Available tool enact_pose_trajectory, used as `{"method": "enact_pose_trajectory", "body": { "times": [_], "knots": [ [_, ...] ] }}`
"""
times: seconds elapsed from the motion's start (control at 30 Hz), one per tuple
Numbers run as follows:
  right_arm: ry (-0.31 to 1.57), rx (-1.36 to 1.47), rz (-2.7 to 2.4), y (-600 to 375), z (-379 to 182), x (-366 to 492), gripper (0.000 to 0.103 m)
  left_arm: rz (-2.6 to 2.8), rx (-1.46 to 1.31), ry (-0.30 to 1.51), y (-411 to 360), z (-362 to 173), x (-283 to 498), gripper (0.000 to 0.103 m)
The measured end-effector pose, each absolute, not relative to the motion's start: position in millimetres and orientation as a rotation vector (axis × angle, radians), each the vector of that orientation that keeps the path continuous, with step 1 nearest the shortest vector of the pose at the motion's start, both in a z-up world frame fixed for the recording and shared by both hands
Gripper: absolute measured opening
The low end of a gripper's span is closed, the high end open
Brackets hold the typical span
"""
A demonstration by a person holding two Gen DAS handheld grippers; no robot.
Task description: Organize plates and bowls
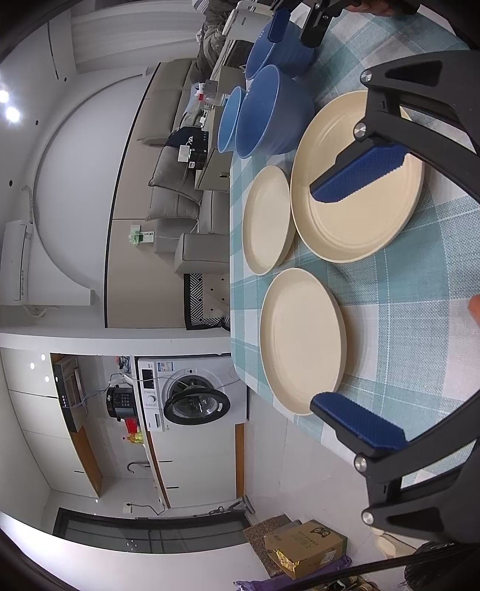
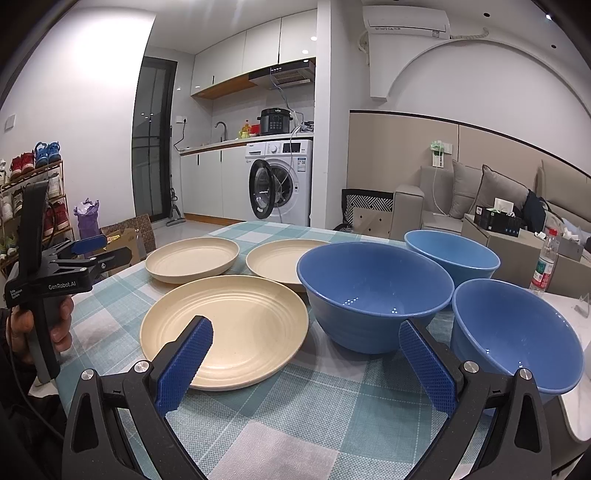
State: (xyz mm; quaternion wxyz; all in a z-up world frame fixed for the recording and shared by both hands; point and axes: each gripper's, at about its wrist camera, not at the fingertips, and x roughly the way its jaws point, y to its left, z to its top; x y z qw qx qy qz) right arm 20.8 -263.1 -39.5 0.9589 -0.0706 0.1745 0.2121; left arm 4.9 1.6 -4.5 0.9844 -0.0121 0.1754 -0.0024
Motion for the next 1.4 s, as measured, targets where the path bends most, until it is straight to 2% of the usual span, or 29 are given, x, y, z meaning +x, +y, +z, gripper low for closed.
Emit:
{"method": "enact_pose_trajectory", "body": {
  "times": [0.73,1.4],
  "knots": [
    [0.356,-0.144,0.426,-262.9,-40.0,22.3,0.103,0.025,-0.01,0.386,2.0,-2.3,4.4,0.103],
    [0.422,-0.17,0.42,-247.2,-38.8,26.0,0.103,0.032,-0.015,0.344,2.5,17.9,-2.9,0.103]
  ]
}}
